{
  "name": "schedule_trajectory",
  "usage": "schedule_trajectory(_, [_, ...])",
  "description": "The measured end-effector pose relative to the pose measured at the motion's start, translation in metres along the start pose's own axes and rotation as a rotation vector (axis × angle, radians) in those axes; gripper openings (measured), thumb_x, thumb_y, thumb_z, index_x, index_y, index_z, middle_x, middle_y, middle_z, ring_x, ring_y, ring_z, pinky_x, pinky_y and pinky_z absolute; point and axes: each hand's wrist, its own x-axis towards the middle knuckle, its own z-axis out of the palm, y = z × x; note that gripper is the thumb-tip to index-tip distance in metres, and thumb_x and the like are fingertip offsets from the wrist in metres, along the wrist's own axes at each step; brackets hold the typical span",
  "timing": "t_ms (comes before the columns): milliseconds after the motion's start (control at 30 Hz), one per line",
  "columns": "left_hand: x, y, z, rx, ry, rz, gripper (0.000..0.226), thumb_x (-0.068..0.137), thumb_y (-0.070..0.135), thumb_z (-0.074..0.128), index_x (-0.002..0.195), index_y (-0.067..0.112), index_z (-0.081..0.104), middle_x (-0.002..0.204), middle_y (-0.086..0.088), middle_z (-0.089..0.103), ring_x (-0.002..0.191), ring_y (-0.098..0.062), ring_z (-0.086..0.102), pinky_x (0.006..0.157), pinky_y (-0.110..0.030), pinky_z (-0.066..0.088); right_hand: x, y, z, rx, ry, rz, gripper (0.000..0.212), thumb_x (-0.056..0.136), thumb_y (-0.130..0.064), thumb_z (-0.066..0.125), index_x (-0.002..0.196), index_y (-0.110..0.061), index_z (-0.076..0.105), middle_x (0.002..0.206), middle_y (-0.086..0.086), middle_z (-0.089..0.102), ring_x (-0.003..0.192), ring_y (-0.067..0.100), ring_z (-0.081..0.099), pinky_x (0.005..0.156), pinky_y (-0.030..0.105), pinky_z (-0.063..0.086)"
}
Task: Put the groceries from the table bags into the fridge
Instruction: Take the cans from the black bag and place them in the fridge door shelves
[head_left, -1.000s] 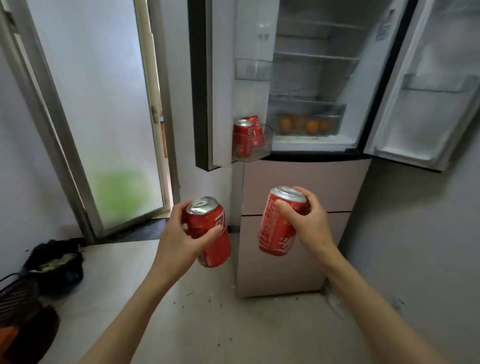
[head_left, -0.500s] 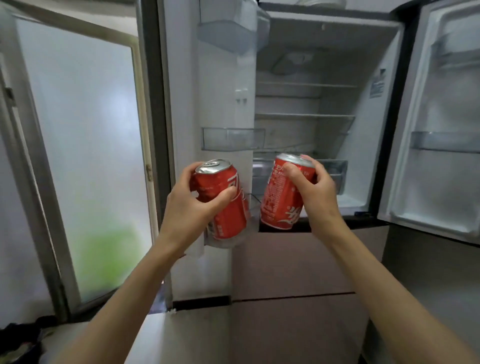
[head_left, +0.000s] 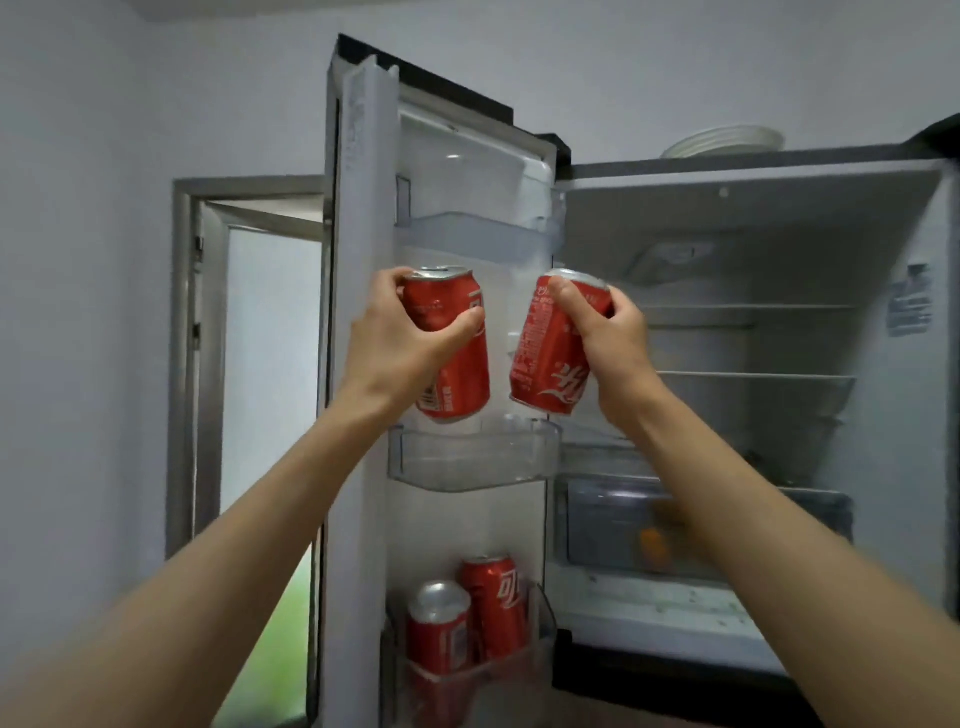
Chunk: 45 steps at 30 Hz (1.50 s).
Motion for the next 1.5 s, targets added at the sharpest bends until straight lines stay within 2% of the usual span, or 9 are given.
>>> schedule_trajectory(100, [0.018, -0.005, 0.019, 0.202, -0.007, -0.036, 0.063, 0.071, 0.04, 0.075, 0.12, 0.015, 0.044, 0.111, -0.002, 0.06, 0.094, -0.015, 0.057, 0.081, -0.03, 0.049, 0.025, 0.02, 0.003, -0.061, -0.063, 0.013, 0.047, 0.077, -0.035, 0.072, 0.114, -0.011, 0.055, 0.105, 0.007, 0.066, 0.087, 0.016, 0.065, 0.076, 0.032, 0.055])
schedule_trajectory(267, [0.023, -0.016, 0.042, 0.435, -0.151, -0.206, 0.051, 0.075, 0.041, 0.07, 0.105, 0.015, 0.039, 0.103, -0.005, 0.058, 0.086, -0.019, 0.057, 0.073, -0.031, 0.048, 0.046, 0.058, 0.005, -0.249, -0.203, 0.032, 0.058, 0.068, -0.047, 0.076, 0.112, -0.016, 0.056, 0.107, 0.006, 0.065, 0.095, 0.022, 0.064, 0.088, 0.044, 0.053])
schedule_trajectory(467, [0.024, -0.033, 0.052, 0.538, -0.228, -0.348, 0.05, 0.076, 0.044, 0.069, 0.104, 0.014, 0.04, 0.107, -0.006, 0.06, 0.094, -0.024, 0.062, 0.081, -0.038, 0.054, 0.055, 0.076, 0.005, -0.438, -0.344, -0.037, 0.061, 0.072, -0.051, 0.071, 0.118, -0.016, 0.055, 0.108, 0.004, 0.064, 0.092, 0.017, 0.062, 0.078, 0.031, 0.053])
schedule_trajectory(733, [0.028, -0.044, 0.057, 0.582, -0.225, -0.382, 0.051, 0.075, 0.045, 0.069, 0.106, 0.008, 0.054, 0.1, -0.003, 0.061, 0.085, -0.016, 0.061, 0.057, -0.021, 0.045, 0.055, 0.091, 0.007, -0.496, -0.466, -0.051, 0.069, 0.071, -0.054, 0.07, 0.122, -0.012, 0.051, 0.113, 0.005, 0.061, 0.097, 0.019, 0.061, 0.08, 0.034, 0.054])
schedule_trajectory(800, [0.03, -0.046, 0.058, 0.614, -0.209, -0.353, 0.051, 0.07, 0.051, 0.07, 0.099, 0.01, 0.062, 0.101, -0.008, 0.061, 0.091, -0.019, 0.061, 0.069, -0.026, 0.051, 0.055, 0.09, 0.006, -0.516, -0.481, -0.07, 0.068, 0.074, -0.054, 0.068, 0.124, -0.011, 0.051, 0.116, 0.007, 0.059, 0.098, 0.02, 0.06, 0.081, 0.034, 0.054])
schedule_trajectory(867, [0.029, -0.043, 0.06, 0.675, -0.185, -0.354, 0.057, 0.07, 0.052, 0.069, 0.103, 0.007, 0.061, 0.106, -0.012, 0.055, 0.099, -0.023, 0.056, 0.081, -0.031, 0.05, 0.055, 0.089, 0.007, -0.578, -0.483, -0.118, 0.06, 0.076, -0.053, 0.066, 0.117, -0.011, 0.055, 0.114, 0.007, 0.057, 0.099, 0.021, 0.057, 0.083, 0.035, 0.052])
schedule_trajectory(1000, [0.024, -0.041, 0.061, 0.728, -0.14, -0.325, 0.059, 0.073, 0.049, 0.07, 0.108, 0.005, 0.052, 0.108, -0.013, 0.061, 0.097, -0.029, 0.061, 0.079, -0.036, 0.051, 0.052, 0.087, 0.009, -0.704, -0.468, -0.247, 0.034, 0.082, -0.051, 0.061, 0.085, -0.019, 0.053, 0.099, 0.005, 0.056, 0.084, 0.017, 0.052, 0.07, 0.027, 0.04])
schedule_trajectory(1233, [0.018, -0.036, 0.06, 0.719, -0.131, -0.308, 0.049, 0.082, 0.04, 0.066, 0.111, 0.008, 0.044, 0.109, -0.013, 0.061, 0.096, -0.029, 0.063, 0.081, -0.042, 0.054, 0.048, 0.085, 0.005, -0.708, -0.544, -0.263, 0.059, 0.09, -0.041, 0.054, 0.139, -0.012, 0.038, 0.135, 0.008, 0.049, 0.122, 0.021, 0.047, 0.1, 0.034, 0.039])
schedule_trajectory(1500, [0.011, -0.015, 0.056, 0.885, -0.081, -0.093, 0.057, 0.093, 0.034, 0.051, 0.14, 0.009, 0.029, 0.139, -0.01, 0.042, 0.124, -0.025, 0.045, 0.096, -0.035, 0.039, 0.035, 0.077, 0.0, -0.782, -0.504, -0.445, 0.062, 0.094, -0.04, 0.048, 0.146, -0.016, 0.025, 0.148, 0.004, 0.035, 0.137, 0.018, 0.032, 0.11, 0.034, 0.028])
